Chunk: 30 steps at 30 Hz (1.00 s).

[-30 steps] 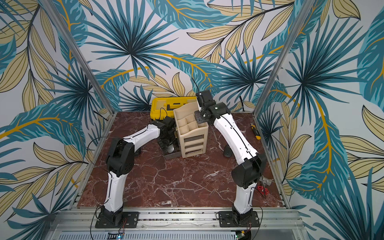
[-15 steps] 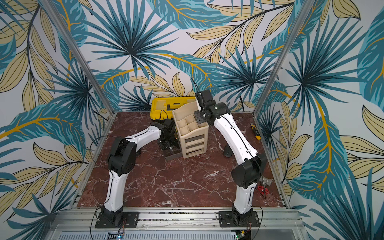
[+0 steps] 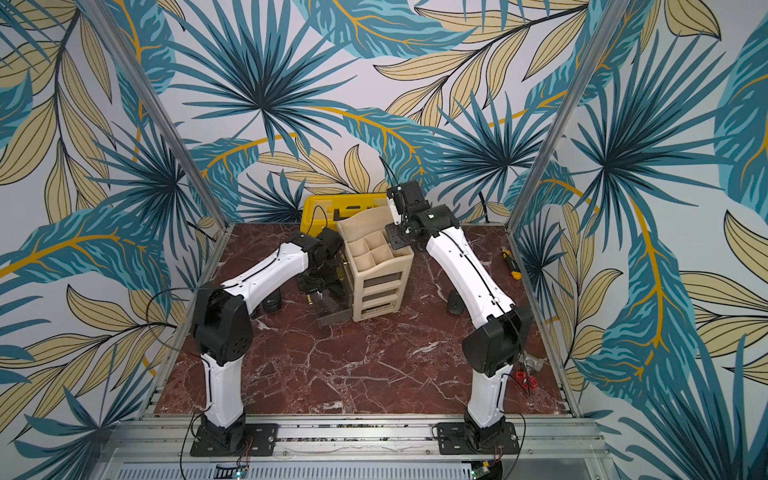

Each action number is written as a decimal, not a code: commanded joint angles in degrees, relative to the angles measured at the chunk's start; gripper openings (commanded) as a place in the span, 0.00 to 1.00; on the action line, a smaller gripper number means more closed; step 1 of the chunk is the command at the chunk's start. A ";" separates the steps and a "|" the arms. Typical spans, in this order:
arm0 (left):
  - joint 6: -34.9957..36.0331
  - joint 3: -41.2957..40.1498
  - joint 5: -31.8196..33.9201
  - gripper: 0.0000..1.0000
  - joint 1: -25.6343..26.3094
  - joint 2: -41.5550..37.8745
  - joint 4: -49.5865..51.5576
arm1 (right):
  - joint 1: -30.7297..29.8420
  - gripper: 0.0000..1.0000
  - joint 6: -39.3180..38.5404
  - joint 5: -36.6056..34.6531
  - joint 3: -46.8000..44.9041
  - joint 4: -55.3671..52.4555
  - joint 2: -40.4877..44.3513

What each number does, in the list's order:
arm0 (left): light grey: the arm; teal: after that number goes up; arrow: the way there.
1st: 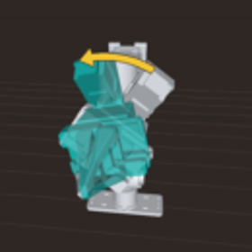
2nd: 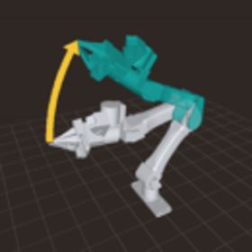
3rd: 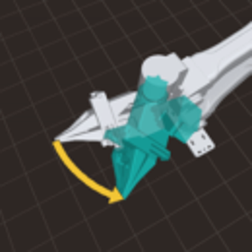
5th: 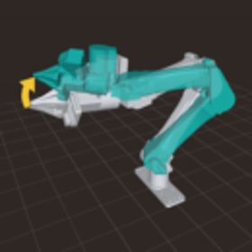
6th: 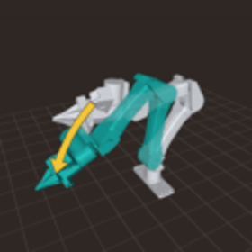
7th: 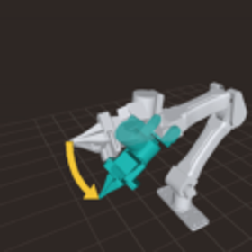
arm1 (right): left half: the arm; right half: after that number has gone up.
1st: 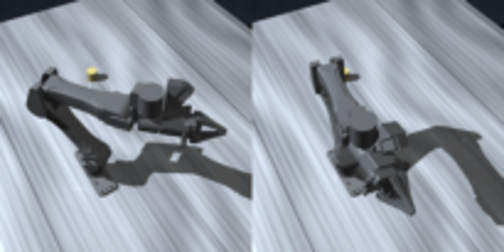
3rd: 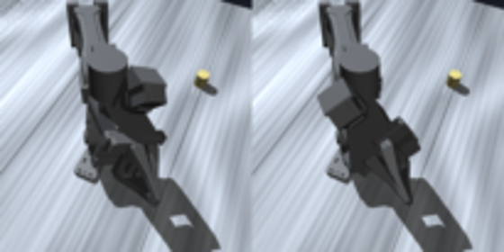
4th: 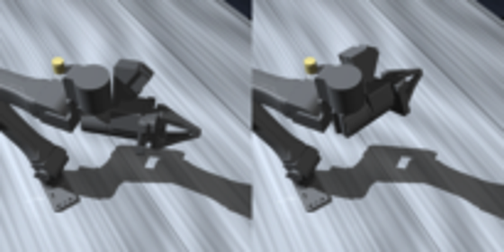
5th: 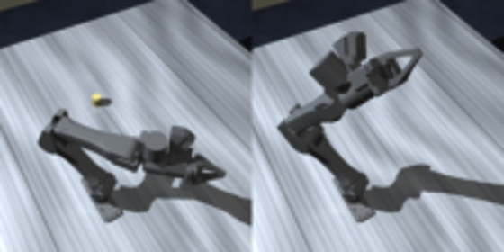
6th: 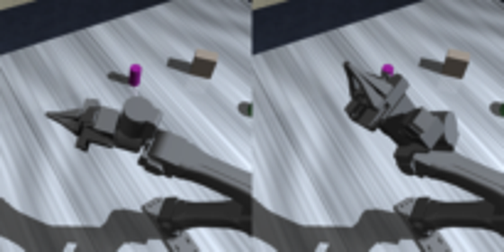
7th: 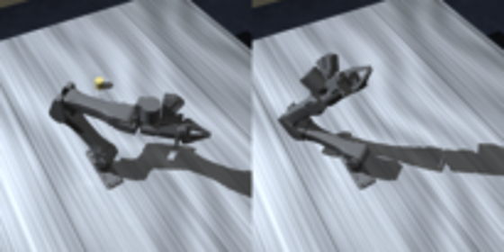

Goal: Take the mice out of the drawer
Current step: Pick up the mouse from the drawer, then place the mouse at the center of the board.

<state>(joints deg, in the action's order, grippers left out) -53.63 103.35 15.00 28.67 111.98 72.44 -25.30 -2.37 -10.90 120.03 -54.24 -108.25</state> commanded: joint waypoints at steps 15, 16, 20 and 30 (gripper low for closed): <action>26.79 -7.27 0.56 0.26 -17.04 -24.99 7.58 | -0.09 0.00 -1.75 -5.06 1.58 4.07 -1.79; 28.44 -6.97 0.20 0.26 -19.97 -24.68 9.61 | -0.09 0.00 -1.84 -4.93 1.37 4.13 -1.62; 33.47 -9.00 6.10 0.26 -27.33 -22.34 13.89 | -0.02 0.00 -2.12 -5.01 0.17 4.72 -0.81; 28.73 -11.01 14.36 0.28 -32.08 -8.88 17.45 | -0.09 0.00 -2.46 -3.93 -1.25 5.54 -0.12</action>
<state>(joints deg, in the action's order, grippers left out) -23.81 92.99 25.47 -2.81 100.47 88.05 -25.65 -2.46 -11.75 120.40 -53.47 -108.77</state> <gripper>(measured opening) 0.282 0.092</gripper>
